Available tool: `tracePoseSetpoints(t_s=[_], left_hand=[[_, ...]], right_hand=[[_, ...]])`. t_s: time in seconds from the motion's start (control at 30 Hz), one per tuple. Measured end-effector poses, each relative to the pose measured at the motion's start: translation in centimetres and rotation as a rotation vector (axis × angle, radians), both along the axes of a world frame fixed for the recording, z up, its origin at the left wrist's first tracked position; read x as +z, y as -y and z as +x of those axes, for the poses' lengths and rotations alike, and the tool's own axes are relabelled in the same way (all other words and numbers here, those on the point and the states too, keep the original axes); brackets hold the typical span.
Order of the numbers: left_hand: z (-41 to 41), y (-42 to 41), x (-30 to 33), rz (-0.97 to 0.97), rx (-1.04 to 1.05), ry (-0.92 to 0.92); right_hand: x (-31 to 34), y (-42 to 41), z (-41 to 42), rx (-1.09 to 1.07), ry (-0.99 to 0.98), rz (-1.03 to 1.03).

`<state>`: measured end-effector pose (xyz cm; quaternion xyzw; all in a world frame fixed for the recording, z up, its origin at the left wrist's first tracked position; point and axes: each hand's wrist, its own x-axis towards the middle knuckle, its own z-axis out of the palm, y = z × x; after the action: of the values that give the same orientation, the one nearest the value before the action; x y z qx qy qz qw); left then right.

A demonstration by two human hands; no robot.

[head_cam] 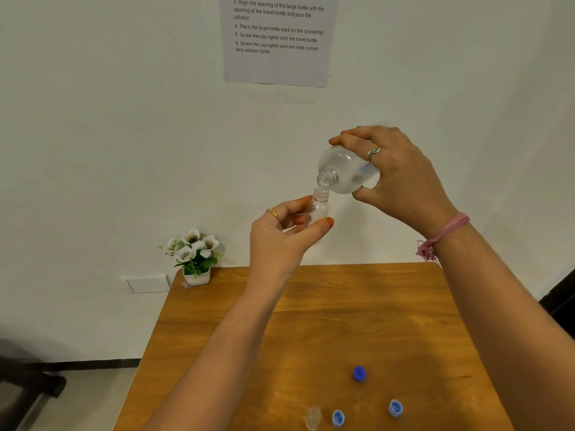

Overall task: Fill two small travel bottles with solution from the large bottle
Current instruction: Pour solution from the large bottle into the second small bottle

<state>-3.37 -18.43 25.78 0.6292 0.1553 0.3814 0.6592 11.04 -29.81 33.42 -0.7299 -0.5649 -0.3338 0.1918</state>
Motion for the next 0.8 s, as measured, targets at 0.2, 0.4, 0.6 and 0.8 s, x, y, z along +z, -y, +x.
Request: tracePoseSetpoints(t_s=[0.2, 0.4, 0.6, 0.8], left_hand=[[0.08, -0.1, -0.07, -0.003, 0.0, -0.003], [0.1, -0.28, -0.08, -0.004, 0.0, -0.003], [0.1, -0.35, -0.11, -0.011, 0.005, 0.003], [0.27, -0.46, -0.16, -0.016, 0.0, 0.014]], right_hand=[[0.02, -0.12, 0.01, -0.002, 0.003, -0.008], [0.05, -0.22, 0.05, -0.002, 0.005, -0.01], [0.08, -0.35, 0.04, -0.006, 0.01, -0.012], [0.03, -0.51, 0.25, -0.001, 0.0, -0.022]])
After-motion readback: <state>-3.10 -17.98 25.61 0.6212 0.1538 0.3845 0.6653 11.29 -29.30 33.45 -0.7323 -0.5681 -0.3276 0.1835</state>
